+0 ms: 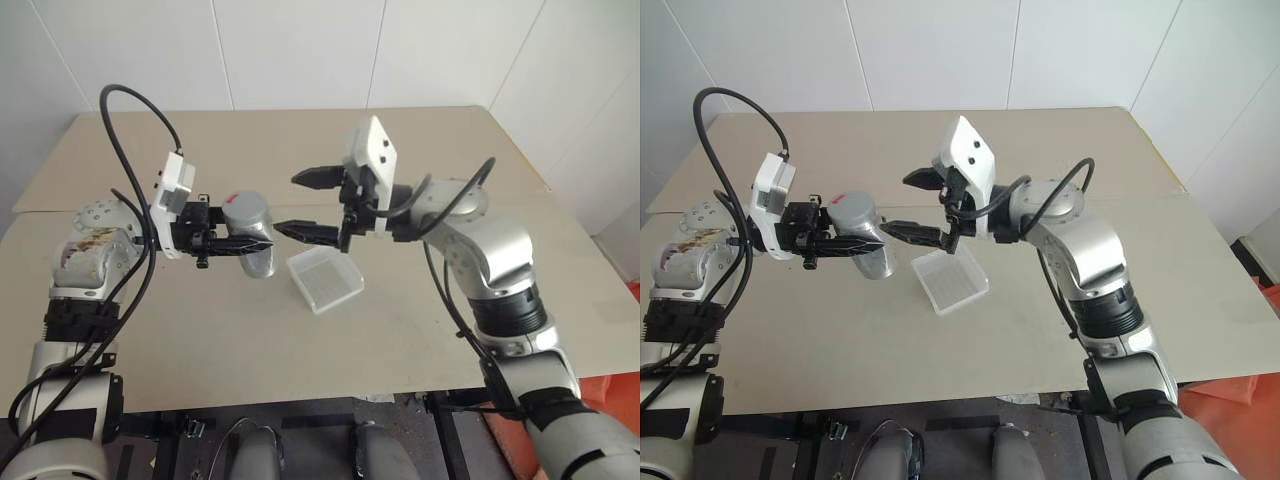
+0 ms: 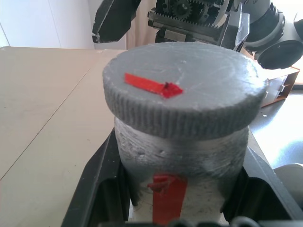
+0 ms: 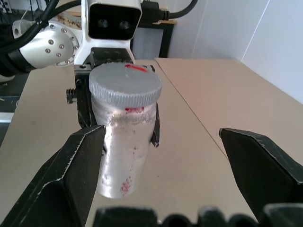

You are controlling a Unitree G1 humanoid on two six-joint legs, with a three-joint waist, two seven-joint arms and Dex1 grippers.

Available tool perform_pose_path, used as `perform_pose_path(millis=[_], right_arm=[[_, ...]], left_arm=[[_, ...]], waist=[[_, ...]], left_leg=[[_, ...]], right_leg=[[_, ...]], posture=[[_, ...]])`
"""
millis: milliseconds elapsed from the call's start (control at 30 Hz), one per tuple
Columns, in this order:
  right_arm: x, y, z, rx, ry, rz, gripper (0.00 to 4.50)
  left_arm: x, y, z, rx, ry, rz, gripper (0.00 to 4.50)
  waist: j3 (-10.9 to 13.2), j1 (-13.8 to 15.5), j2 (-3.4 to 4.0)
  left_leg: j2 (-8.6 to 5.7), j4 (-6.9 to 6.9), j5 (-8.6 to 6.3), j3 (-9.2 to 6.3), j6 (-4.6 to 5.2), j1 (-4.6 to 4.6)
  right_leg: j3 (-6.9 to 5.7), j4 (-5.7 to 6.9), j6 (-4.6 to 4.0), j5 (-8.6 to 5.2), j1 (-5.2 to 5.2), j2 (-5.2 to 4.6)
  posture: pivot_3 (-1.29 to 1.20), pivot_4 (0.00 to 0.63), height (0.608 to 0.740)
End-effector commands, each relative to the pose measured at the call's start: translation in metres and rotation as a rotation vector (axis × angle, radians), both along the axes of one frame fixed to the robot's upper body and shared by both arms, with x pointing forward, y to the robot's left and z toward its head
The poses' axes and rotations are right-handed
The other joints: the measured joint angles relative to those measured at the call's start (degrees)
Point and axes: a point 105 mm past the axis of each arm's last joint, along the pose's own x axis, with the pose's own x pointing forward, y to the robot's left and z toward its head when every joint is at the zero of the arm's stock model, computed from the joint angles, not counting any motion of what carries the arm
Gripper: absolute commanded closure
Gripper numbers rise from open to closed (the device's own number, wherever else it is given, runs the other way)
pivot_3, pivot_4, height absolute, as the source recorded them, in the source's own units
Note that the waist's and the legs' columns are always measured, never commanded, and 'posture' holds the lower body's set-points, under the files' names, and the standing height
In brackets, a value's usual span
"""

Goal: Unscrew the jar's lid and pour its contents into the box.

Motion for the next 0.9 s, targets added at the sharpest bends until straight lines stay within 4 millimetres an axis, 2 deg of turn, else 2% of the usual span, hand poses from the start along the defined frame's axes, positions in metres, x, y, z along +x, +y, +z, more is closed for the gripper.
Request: perform_pose_path(millis=[33,200,500,900], right_arm=[[-0.018,-0.003,0.019,0.052,-0.023,0.068,0.04],[-0.032,0.011,0.029,0.071,0.009,0.114,0.04],[-0.023,0.045,0.027,0.008,0.038,0.045,0.04],[-0.020,0.060,0.023,-0.024,0.032,0.056,0.04]], left_arm=[[-0.003,0.002,0.012,-0.015,-0.064,-0.002,2.52],[-0.003,0.001,0.011,-0.015,-0.062,-0.003,2.52],[-0.002,0.000,0.011,-0.014,-0.067,-0.002,2.52],[-0.002,0.002,0.011,-0.012,-0.074,0.007,2.52]], waist=[[0.00,0.00,0.00],[0.00,-0.07,0.00],[0.00,-0.03,0.00],[0.00,-0.06,0.00]], left_leg=[[0.00,0.00,0.00,0.00,0.00,0.00],[0.00,0.00,0.00,0.00,0.00,0.00],[0.00,0.00,0.00,0.00,0.00,0.00],[0.00,0.00,0.00,-0.01,0.00,0.00]], right_leg=[[0.00,0.00,0.00,0.00,0.00,0.00],[0.00,0.01,0.00,0.00,0.00,0.00],[0.00,0.02,0.00,0.00,0.00,0.00],[0.00,0.02,0.00,0.00,0.00,0.00]], posture=[[0.00,0.150,0.740],[0.00,0.150,0.740],[0.00,0.150,0.740],[0.00,0.150,0.740]])
